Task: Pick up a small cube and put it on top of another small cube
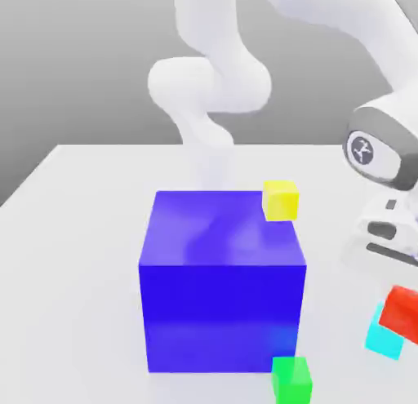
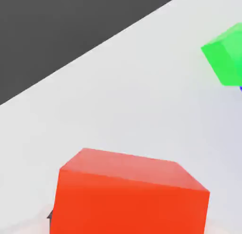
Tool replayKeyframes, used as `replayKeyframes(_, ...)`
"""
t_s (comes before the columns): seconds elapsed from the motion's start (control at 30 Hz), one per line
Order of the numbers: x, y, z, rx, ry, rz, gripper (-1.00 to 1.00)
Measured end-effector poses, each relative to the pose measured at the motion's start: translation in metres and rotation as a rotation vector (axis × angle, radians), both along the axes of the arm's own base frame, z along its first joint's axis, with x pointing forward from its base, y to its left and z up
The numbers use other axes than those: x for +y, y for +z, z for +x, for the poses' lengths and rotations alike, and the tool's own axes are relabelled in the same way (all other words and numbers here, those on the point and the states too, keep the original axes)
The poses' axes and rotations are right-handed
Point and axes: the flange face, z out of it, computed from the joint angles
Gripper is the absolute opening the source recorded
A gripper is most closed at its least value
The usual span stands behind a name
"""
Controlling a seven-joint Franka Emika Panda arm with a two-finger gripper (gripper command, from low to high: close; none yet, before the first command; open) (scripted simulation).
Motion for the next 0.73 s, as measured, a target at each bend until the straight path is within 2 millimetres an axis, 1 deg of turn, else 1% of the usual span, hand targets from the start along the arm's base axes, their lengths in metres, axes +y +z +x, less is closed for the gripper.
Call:
replayKeyframes(0.17, 0.010, 0.000, -0.051, -0.078, -0.088, -0.017, -1.00)
replayKeyframes(0.23, 0.012, -0.015, -0.056, -0.092, -0.103, -0.019, -1.00)
replayKeyframes(0.33, 0.012, -0.050, -0.058, -0.095, -0.107, -0.019, -1.00)
replayKeyframes(0.37, 0.012, -0.060, -0.059, -0.095, -0.107, -0.019, 1.00)
replayKeyframes(0.53, 0.012, -0.060, -0.059, -0.095, -0.107, -0.019, 1.00)
replayKeyframes(0.57, 0.012, -0.065, -0.060, -0.093, -0.106, -0.020, 1.00)
replayKeyframes(0.6, 0.012, -0.061, -0.060, -0.094, -0.107, -0.020, 1.00)
replayKeyframes(0.63, 0.012, -0.052, -0.059, -0.094, -0.107, -0.020, 1.00)
replayKeyframes(0.73, 0.012, -0.018, -0.059, -0.095, -0.108, -0.021, 1.00)
